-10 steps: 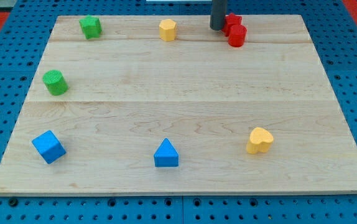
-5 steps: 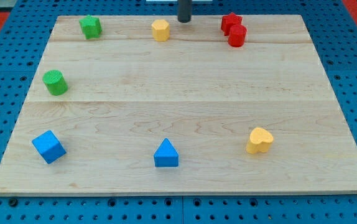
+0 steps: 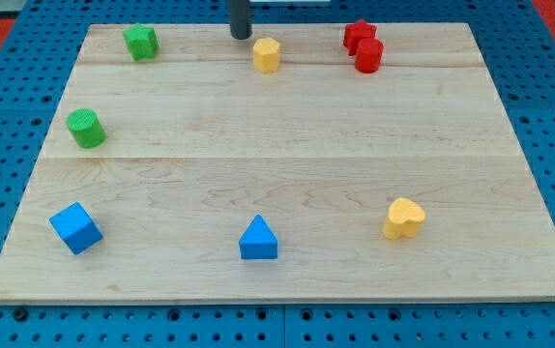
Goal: Place the yellow hexagon above the yellow heart
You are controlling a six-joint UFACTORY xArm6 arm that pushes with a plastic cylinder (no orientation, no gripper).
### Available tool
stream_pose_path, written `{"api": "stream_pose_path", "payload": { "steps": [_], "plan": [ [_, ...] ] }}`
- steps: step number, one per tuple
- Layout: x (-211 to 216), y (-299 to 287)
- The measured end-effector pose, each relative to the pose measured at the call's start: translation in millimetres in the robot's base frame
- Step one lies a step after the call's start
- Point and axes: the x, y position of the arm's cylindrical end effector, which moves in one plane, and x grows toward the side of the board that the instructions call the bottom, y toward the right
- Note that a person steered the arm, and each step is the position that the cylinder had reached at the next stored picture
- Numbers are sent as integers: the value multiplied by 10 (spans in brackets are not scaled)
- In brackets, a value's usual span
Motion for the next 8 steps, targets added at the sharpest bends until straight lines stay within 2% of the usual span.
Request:
{"api": "stream_pose_path", "payload": {
  "steps": [1,2,3,4,5,6,7,8],
  "plan": [
    [745,401],
    [1254,740],
    [1399,496],
    [1775,839],
    [2019,808],
    [1736,452],
    [2235,391],
    [2524,876]
  ]
}}
